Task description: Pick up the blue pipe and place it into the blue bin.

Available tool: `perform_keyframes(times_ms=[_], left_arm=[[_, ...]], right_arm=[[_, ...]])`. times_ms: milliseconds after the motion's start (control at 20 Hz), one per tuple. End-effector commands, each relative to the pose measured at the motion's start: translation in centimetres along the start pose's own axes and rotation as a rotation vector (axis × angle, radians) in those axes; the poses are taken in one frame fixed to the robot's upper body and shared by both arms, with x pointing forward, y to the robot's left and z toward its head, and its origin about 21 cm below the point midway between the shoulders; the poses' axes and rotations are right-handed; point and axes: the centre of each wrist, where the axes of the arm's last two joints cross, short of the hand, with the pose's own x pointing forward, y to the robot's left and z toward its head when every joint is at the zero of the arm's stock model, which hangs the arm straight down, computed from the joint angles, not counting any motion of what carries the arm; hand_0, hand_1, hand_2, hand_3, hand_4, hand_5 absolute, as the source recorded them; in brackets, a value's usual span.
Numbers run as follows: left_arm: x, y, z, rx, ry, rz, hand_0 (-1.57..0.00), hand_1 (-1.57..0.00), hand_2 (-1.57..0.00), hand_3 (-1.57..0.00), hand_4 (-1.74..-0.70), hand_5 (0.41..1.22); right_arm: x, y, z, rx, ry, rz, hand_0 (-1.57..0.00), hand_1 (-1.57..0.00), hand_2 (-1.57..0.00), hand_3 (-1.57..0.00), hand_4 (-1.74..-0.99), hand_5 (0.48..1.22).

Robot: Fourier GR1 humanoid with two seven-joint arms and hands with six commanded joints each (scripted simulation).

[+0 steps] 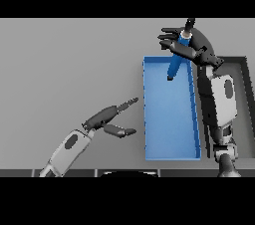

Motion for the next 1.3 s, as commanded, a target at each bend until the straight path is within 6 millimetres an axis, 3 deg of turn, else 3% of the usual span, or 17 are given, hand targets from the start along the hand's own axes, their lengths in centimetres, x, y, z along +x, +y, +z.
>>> perform_keyframes(times_ms=[0, 250, 450, 500, 550, 600, 700, 800, 850, 1000, 1250], left_arm=[[-0.2, 0.0, 0.2, 0.001, -0.007, 0.002, 0.00, 0.00, 0.00, 0.00, -0.89, 0.474], [-0.3, -0.3, 0.2, 0.005, -0.009, -0.004, 0.00, 0.00, 0.00, 0.00, -0.88, 0.463], [-0.3, -0.6, 0.1, 0.001, -0.007, -0.003, 0.00, 0.00, 0.00, 0.00, -0.88, 0.460], [-0.4, -0.6, 0.0, 0.001, -0.004, -0.001, 0.00, 0.00, 0.00, 0.00, -0.89, 0.457], [-0.4, -0.5, 0.0, 0.001, -0.001, 0.002, 0.00, 0.00, 0.00, 0.00, -0.89, 0.455], [-0.4, -0.5, 0.3, 0.001, -0.011, 0.000, 0.00, 0.00, 0.00, 0.00, -0.89, 0.453], [0.2, -0.6, 0.0, 0.004, -0.008, -0.006, 0.00, 0.00, 0.00, 0.00, -0.89, 0.453], [-0.1, -0.3, 0.0, 0.008, 0.009, 0.001, 0.00, 0.00, 0.00, 0.00, -0.89, 0.453], [0.0, -0.2, -0.1, 0.004, 0.012, 0.008, 0.00, 0.00, 0.00, 0.00, -0.89, 0.453], [0.2, -0.2, -0.3, 0.002, -0.005, 0.011, 0.00, 0.00, 0.00, 0.00, -0.89, 0.453], [0.1, -0.5, -0.1, 0.006, -0.016, 0.013, 0.00, 0.00, 0.00, 0.00, -0.91, 0.455]], right_arm=[[-1.0, -0.2, 0.4, -0.025, 0.042, -0.008, -1.57, -1.57, -1.57, -1.57, -1.740, 1.120], [-7.0, -1.0, 1.9, -0.117, 0.264, -0.057, -1.57, -1.57, -1.57, -1.57, -1.741, 1.122], [-11.2, -1.4, 3.0, -0.127, 0.447, -0.027, -1.57, -1.57, -1.57, -1.57, -1.591, 1.114], [-11.9, -1.4, 3.1, -0.135, 0.498, -0.018, -1.57, -1.57, -1.57, -1.33, -1.599, 1.110], [-12.9, -1.2, 3.1, -0.148, 0.559, -0.030, -1.56, -1.46, -1.39, -1.12, -1.547, 1.133], [-13.8, -1.2, 3.3, -0.156, 0.617, -0.049, -1.31, -1.17, -1.11, -0.90, -1.503, 1.150], [-14.0, -1.5, 3.1, -0.173, 0.705, -0.071, -0.84, -0.75, -0.71, -0.57, -1.392, 1.176], [-13.8, -1.0, 3.3, -0.119, 0.752, -0.037, -0.53, -0.48, -0.46, -0.37, -1.285, 1.141], [-13.7, -1.0, 3.1, -0.103, 0.768, -0.002, -0.43, -0.38, -0.36, -0.29, -1.242, 1.081], [-14.1, -0.5, 3.1, -0.086, 0.794, 0.142, -0.22, -0.19, -0.19, -0.15, -1.165, 0.924], [-15.8, -0.3, 2.8, -0.090, 0.779, 0.268, -0.07, -0.06, -0.06, -0.05, -1.125, 0.764]])
